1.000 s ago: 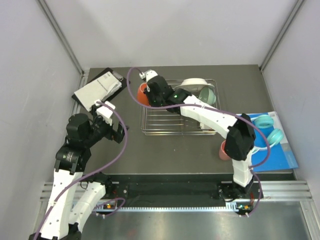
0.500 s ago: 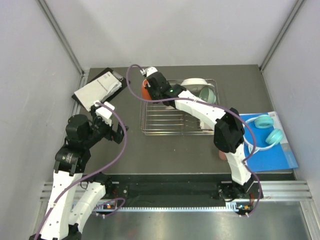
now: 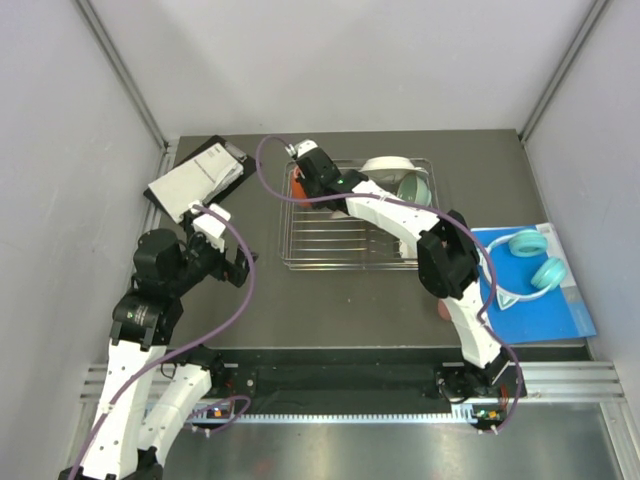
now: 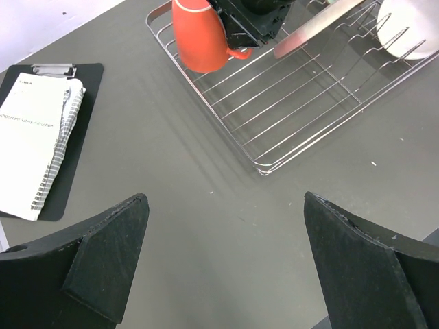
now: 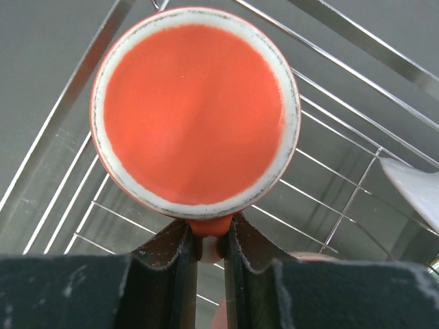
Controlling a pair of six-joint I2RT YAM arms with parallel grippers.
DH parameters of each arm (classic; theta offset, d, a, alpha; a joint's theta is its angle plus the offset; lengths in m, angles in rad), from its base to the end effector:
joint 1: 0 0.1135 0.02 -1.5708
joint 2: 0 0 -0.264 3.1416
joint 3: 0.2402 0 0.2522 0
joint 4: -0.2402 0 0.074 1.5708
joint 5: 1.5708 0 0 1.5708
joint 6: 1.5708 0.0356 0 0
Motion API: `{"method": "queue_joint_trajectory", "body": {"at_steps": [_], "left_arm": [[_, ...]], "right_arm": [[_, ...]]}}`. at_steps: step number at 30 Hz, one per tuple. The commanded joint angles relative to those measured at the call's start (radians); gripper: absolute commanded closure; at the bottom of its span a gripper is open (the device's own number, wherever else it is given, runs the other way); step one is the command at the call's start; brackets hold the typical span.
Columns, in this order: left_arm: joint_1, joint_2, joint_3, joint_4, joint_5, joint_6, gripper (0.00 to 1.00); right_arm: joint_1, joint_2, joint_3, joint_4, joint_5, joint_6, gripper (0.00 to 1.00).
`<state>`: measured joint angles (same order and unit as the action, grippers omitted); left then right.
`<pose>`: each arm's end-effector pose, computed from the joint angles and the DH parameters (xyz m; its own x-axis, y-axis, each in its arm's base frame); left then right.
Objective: Load the mixed dishes into the dish rack
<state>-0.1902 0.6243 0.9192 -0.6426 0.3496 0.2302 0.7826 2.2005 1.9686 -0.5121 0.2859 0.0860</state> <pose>0.1192 -0.0354 0.3598 -0.2131 0.2593 -0.9420 0.5572 0.8243 0.1009 0.3668 0.3505 0.2557 -0.5239 -0.4048 -0.7495 -0.4862 0.8646 -0.1271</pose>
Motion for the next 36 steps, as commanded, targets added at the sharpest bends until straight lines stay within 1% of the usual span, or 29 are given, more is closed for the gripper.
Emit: {"method": "queue_joint_trajectory", "body": {"at_steps": [1, 8, 15, 23, 24, 25, 26, 27, 28, 29, 31, 32, 34, 35, 36], "left_arm": [[0.0, 0.002, -0.008, 0.067, 0.015, -0.014, 0.01], [0.0, 0.005, 0.0, 0.083, 0.011, -0.012, 0.01], [0.0, 0.0, -0.002, 0.084, 0.008, -0.009, 0.01], [0.0, 0.002, -0.008, 0.095, 0.012, -0.006, 0.01], [0.0, 0.0, -0.008, 0.098, 0.014, -0.008, 0.01], [0.0, 0.002, -0.006, 0.098, 0.015, -0.008, 0.01], [0.0, 0.006, -0.005, 0.1, 0.015, -0.008, 0.01], [0.0, 0.008, -0.003, 0.101, 0.019, -0.009, 0.01], [0.0, 0.012, -0.002, 0.1, 0.019, -0.008, 0.01], [0.0, 0.015, 0.003, 0.101, 0.019, -0.009, 0.01], [0.0, 0.02, 0.007, 0.101, 0.022, -0.008, 0.01], [0.0, 0.022, 0.01, 0.103, 0.025, -0.008, 0.01], [0.0, 0.023, 0.013, 0.103, 0.028, -0.009, 0.01], [0.0, 0.023, 0.015, 0.103, 0.028, -0.009, 0.01], [0.0, 0.023, 0.015, 0.101, 0.029, -0.011, 0.01]], "right_arm": [[-0.009, -0.041, 0.007, 0.075, 0.018, -0.022, 1.0], [-0.016, 0.004, 0.053, 0.032, 0.004, -0.034, 1.0], [-0.025, 0.053, 0.059, 0.032, 0.001, -0.025, 1.0], [-0.032, 0.065, 0.055, 0.027, -0.007, -0.023, 1.0], [-0.032, 0.065, 0.056, 0.018, -0.007, -0.022, 0.98], [-0.031, 0.064, 0.055, 0.014, -0.008, -0.02, 0.9], [-0.031, 0.058, 0.05, 0.012, -0.008, -0.02, 0.6], [-0.031, 0.053, 0.047, 0.009, -0.008, -0.02, 0.53], [-0.031, 0.045, 0.032, 0.015, -0.008, -0.02, 0.49], [-0.031, 0.03, 0.021, 0.02, -0.007, -0.02, 0.42], [-0.031, 0.013, -0.005, 0.035, -0.004, -0.019, 0.37], [-0.029, 0.002, -0.01, 0.037, -0.001, -0.019, 0.32], [-0.031, -0.008, -0.013, 0.035, 0.004, -0.02, 0.29], [-0.031, -0.021, -0.013, 0.032, 0.006, -0.022, 0.24], [-0.031, -0.03, -0.011, 0.032, 0.012, -0.022, 0.22]]}}
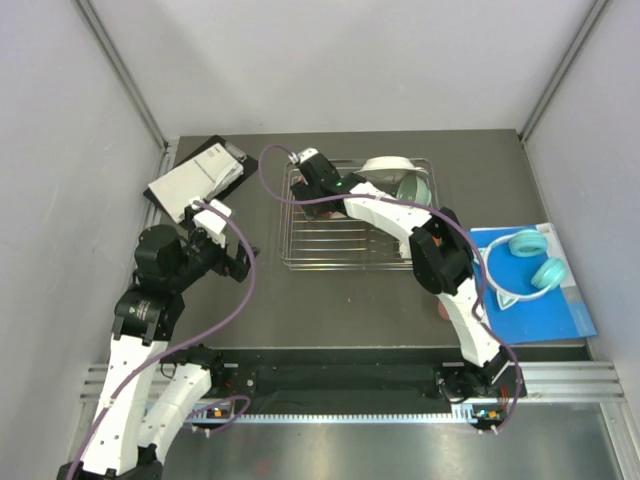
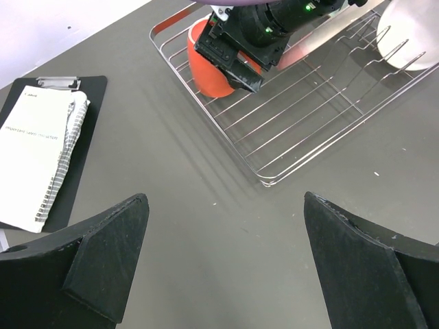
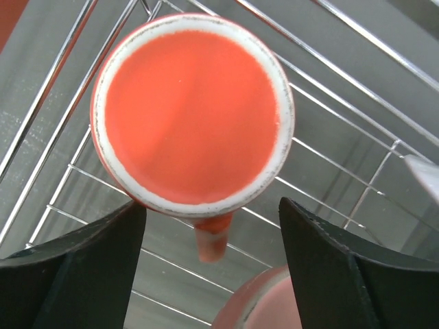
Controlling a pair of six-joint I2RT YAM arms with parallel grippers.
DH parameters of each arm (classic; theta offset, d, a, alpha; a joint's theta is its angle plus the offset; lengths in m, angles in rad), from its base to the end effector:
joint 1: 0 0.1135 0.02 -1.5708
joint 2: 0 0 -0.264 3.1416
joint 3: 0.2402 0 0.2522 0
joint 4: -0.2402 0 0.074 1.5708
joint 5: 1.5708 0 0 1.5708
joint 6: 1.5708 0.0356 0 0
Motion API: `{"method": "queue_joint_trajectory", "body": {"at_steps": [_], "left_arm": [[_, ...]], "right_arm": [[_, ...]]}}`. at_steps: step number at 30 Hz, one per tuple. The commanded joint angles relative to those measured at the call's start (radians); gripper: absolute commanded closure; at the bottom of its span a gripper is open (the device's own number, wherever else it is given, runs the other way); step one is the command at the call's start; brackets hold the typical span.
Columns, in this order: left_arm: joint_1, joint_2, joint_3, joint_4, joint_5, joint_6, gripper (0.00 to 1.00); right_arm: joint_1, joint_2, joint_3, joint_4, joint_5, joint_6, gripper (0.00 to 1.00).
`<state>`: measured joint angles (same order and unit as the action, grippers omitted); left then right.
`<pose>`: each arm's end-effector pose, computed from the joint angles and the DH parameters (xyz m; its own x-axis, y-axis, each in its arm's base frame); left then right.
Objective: Load the mixed dishes into the dish rack
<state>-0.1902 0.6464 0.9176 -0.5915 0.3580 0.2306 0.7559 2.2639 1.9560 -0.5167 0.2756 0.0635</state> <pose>0.1264 -0.0370 0.3621 -0.1859 0.2538 -0.9492 0.5610 0.8205 0.1095 0.3805 0.3454 0.2200 -0.5666 -0.4502 -0.6902 -0.4907 0.8572 -0.1563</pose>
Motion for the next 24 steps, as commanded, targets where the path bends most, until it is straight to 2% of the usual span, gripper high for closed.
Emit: {"method": "queue_joint_trajectory", "body": {"at_steps": [1, 6, 8, 13, 16, 17, 18, 19, 20, 21, 22, 24], "left_arm": [[0.0, 0.001, 0.018, 0.047, 0.021, -0.011, 0.01], [0.0, 0.01, 0.024, 0.053, 0.096, 0.019, 0.01], [0.0, 0.031, 0.035, 0.045, 0.157, 0.047, 0.01], [-0.002, 0.153, 0.089, 0.039, 0.319, 0.019, 0.08], [-0.026, 0.232, 0.118, 0.065, 0.397, 0.006, 0.12], [-0.052, 0.272, 0.13, 0.079, 0.377, -0.003, 0.13], [-0.143, 0.295, 0.139, 0.085, 0.346, 0.007, 0.14], [-0.206, 0.32, 0.151, 0.079, 0.246, 0.022, 0.15], [-0.274, 0.376, 0.179, 0.072, 0.204, 0.039, 0.15], [-0.392, 0.412, 0.196, 0.062, 0.164, 0.067, 0.16], [-0.437, 0.45, 0.214, 0.056, 0.138, 0.065, 0.16], [-0.552, 0.574, 0.279, 0.033, 0.066, 0.071, 0.18]], "right_arm": [[-0.003, -0.104, 0.003, 0.035, 0.022, 0.001, 0.21], [0.011, -0.217, 0.02, -0.002, 0.013, 0.015, 0.14], [0.022, -0.303, 0.011, -0.012, 0.005, 0.018, 0.01], [0.039, -0.524, -0.055, -0.035, 0.023, 0.05, 0.0], [0.037, -0.716, -0.15, 0.0, 0.043, 0.084, 0.0], [0.037, -0.822, -0.185, 0.015, 0.054, 0.093, 0.0], [0.036, -0.88, -0.222, 0.032, 0.085, 0.116, 0.0], [0.036, -0.935, -0.314, 0.056, 0.102, 0.128, 0.0], [0.036, -1.057, -0.368, 0.122, 0.121, 0.137, 0.0], [0.036, -1.119, -0.426, 0.162, 0.161, 0.154, 0.0], [0.034, -1.177, -0.528, 0.191, 0.189, 0.16, 0.0], [0.034, -1.312, -0.603, 0.219, 0.258, 0.183, 0.0]]}}
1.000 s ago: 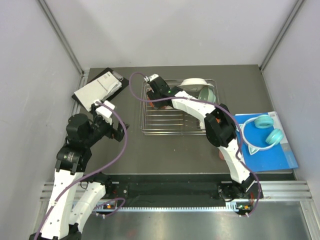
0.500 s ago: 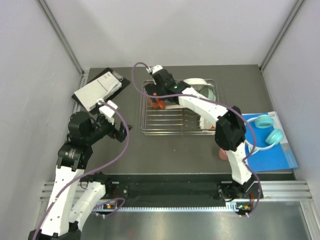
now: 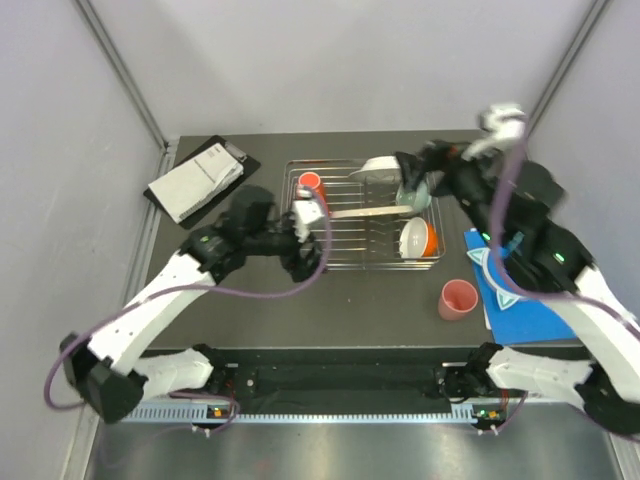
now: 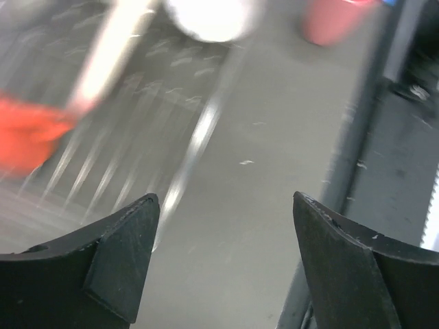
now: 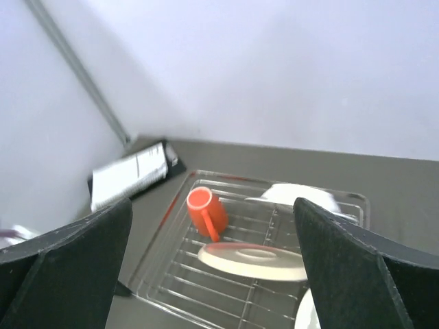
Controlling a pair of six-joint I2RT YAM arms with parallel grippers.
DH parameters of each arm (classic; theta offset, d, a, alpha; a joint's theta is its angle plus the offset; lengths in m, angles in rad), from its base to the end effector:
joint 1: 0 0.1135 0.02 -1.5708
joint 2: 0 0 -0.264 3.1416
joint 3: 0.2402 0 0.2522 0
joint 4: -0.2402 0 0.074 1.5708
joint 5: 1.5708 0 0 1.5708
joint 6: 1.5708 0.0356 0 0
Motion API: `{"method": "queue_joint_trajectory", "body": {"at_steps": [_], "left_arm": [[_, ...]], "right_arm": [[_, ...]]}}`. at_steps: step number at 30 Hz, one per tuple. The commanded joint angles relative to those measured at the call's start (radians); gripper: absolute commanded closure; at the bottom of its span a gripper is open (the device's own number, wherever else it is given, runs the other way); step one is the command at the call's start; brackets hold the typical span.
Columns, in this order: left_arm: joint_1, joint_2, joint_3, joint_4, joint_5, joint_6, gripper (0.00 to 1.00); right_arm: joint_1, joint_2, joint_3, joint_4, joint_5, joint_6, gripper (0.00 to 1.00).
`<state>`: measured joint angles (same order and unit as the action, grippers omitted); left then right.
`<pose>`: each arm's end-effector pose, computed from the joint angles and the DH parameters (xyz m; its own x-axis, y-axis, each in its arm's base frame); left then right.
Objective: Load the mixed dishes into the dish rack
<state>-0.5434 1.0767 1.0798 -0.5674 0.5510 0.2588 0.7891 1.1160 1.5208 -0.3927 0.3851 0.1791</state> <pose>0.1853 -0.1337 0.3509 -0.2329 0.3954 -0.8885 0.9091 0.4131 -0.0544 0.1592 0.1414 0.5036 -0.0616 0.1723 -0.9831 -0.3883 0.9032 0.1826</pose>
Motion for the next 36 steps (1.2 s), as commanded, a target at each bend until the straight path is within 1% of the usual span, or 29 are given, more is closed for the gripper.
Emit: {"method": "queue_joint_trajectory", "body": {"at_steps": [1, 2, 3, 6, 8, 11, 14, 18, 19, 21, 22, 25, 27, 30, 36], "left_arm": [[-0.235, 0.187, 0.144, -0.008, -0.153, 0.051, 0.18], [-0.271, 0.26, 0.196, -0.006, -0.183, 0.051, 0.18], [-0.32, 0.297, 0.225, -0.006, -0.212, 0.028, 0.18], [-0.393, 0.442, 0.342, 0.011, -0.256, -0.047, 0.2], [-0.426, 0.536, 0.415, 0.029, -0.278, -0.073, 0.2], [-0.518, 0.641, 0.495, 0.069, -0.332, -0.147, 0.21], [-0.578, 0.748, 0.592, 0.075, -0.388, -0.191, 0.21], [-0.609, 0.862, 0.673, 0.107, -0.431, -0.216, 0.21], [-0.612, 0.911, 0.721, 0.104, -0.43, -0.219, 0.21], [-0.619, 0.981, 0.802, 0.09, -0.43, -0.211, 0.21], [-0.621, 1.003, 0.825, 0.089, -0.424, -0.21, 0.21], [-0.624, 1.077, 0.907, 0.086, -0.418, -0.202, 0.21], [-0.624, 1.13, 0.962, 0.084, -0.421, -0.201, 0.21], [-0.624, 1.177, 1.002, 0.08, -0.421, -0.204, 0.21], [-0.624, 1.2, 0.959, 0.104, -0.421, -0.196, 0.21]], "right_arm": [[0.001, -0.198, -0.218, 0.094, 0.167, 0.072, 0.0], [0.001, -0.253, -0.238, 0.084, 0.182, 0.077, 0.0], [0.002, -0.275, -0.27, 0.059, 0.204, 0.092, 0.0], [0.001, -0.347, -0.321, 0.0, 0.245, 0.143, 0.0], [0.002, -0.407, -0.347, -0.011, 0.274, 0.175, 0.0], [0.001, -0.499, -0.404, -0.008, 0.354, 0.22, 0.0], [0.002, -0.576, -0.447, 0.003, 0.415, 0.22, 0.0], [0.002, -0.697, -0.478, -0.006, 0.503, 0.229, 0.0], [0.002, -0.761, -0.479, -0.006, 0.529, 0.232, 0.0], [0.001, -0.829, -0.479, -0.006, 0.601, 0.234, 0.0], [0.001, -0.891, -0.478, -0.005, 0.621, 0.229, 0.0], [0.001, -0.982, -0.478, 0.009, 0.641, 0.211, 0.0], [0.001, -1.001, -0.472, -0.008, 0.635, 0.201, 0.0], [0.001, -1.012, -0.452, -0.043, 0.635, 0.211, 0.0], [0.001, -1.019, -0.43, -0.072, 0.627, 0.201, 0.0]]}}
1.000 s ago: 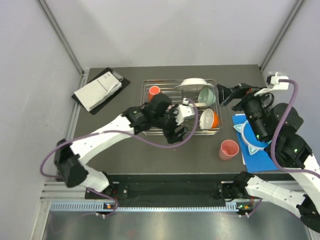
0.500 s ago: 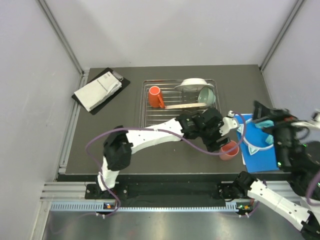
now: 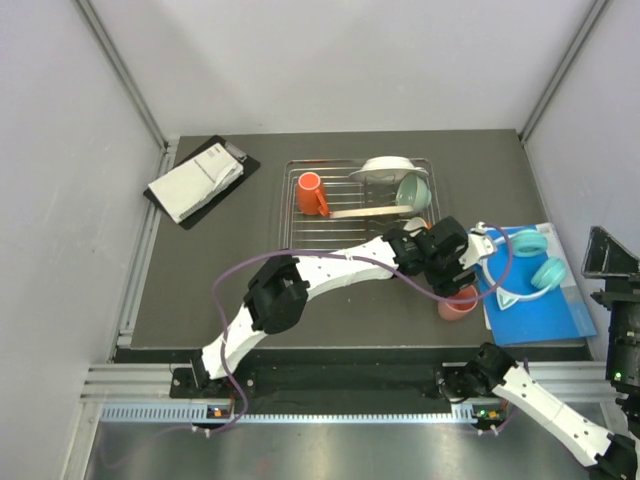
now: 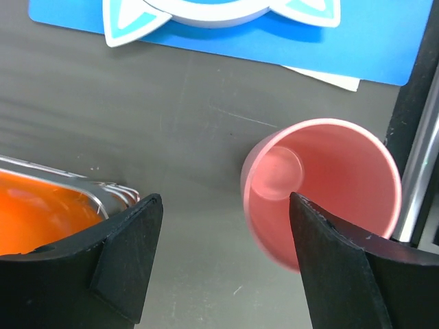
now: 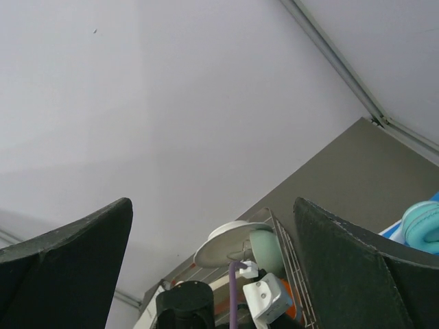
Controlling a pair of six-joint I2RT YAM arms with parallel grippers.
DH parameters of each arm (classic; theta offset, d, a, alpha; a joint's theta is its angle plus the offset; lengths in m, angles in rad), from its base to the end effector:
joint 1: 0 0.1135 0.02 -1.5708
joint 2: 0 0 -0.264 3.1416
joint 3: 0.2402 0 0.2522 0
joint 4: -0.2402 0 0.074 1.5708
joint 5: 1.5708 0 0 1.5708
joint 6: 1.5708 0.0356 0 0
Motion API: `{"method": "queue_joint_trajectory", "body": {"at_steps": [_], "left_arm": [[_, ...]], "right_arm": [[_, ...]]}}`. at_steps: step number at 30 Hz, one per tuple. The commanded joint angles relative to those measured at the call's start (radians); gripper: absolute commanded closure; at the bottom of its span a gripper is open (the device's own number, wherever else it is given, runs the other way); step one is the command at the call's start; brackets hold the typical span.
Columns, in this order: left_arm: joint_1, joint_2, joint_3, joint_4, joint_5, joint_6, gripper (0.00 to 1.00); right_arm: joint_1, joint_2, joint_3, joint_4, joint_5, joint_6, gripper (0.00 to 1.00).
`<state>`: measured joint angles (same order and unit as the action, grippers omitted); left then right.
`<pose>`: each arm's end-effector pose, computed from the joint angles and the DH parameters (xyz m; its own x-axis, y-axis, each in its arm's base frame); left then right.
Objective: Load the mixed dishes into the dish rack
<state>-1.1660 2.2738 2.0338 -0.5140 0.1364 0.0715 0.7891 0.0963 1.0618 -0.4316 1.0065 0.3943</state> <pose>0.2013 -0.4822 0.2402 -0.2011 0.6490 -0.7337 0.9665 0.2533 -0.0408 -0.0298 -0.0727 0.4218 0.3820 0.6765 -0.6296 -0.0151 0.6857 0.7277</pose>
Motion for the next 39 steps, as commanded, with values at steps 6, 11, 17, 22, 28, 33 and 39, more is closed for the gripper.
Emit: {"method": "queue_joint_trajectory", "body": {"at_steps": [6, 11, 17, 22, 28, 33, 39], "left_arm": [[-0.003, 0.003, -0.07, 0.068, 0.057, 0.01, 0.35], [-0.001, -0.022, -0.115, 0.071, 0.114, 0.01, 0.68], [0.002, -0.152, -0.13, 0.054, 0.164, 0.008, 1.0], [0.022, -0.351, -0.124, 0.02, 0.235, 0.034, 1.0], [0.222, -0.684, -0.214, 0.222, 0.373, 0.027, 1.0], [0.472, -0.855, -0.25, 0.182, 0.49, -0.067, 1.0], [0.736, -1.069, -0.582, 0.426, 0.655, -0.373, 1.0]], "right_arm": [[0.001, 0.0, 0.036, -0.041, 0.004, -0.014, 0.0], [0.002, 0.013, 0.041, -0.045, 0.009, -0.018, 0.01], [0.004, 0.059, 0.037, -0.032, -0.008, -0.029, 0.0], [0.006, 0.115, 0.029, -0.006, -0.081, -0.023, 0.0], [0.01, 0.201, 0.066, 0.054, -0.317, -0.021, 0.0], [0.015, 0.327, 0.058, 0.181, -0.627, 0.061, 0.0], [0.013, 0.638, 0.03, 0.493, -1.164, 0.242, 0.0]]}}
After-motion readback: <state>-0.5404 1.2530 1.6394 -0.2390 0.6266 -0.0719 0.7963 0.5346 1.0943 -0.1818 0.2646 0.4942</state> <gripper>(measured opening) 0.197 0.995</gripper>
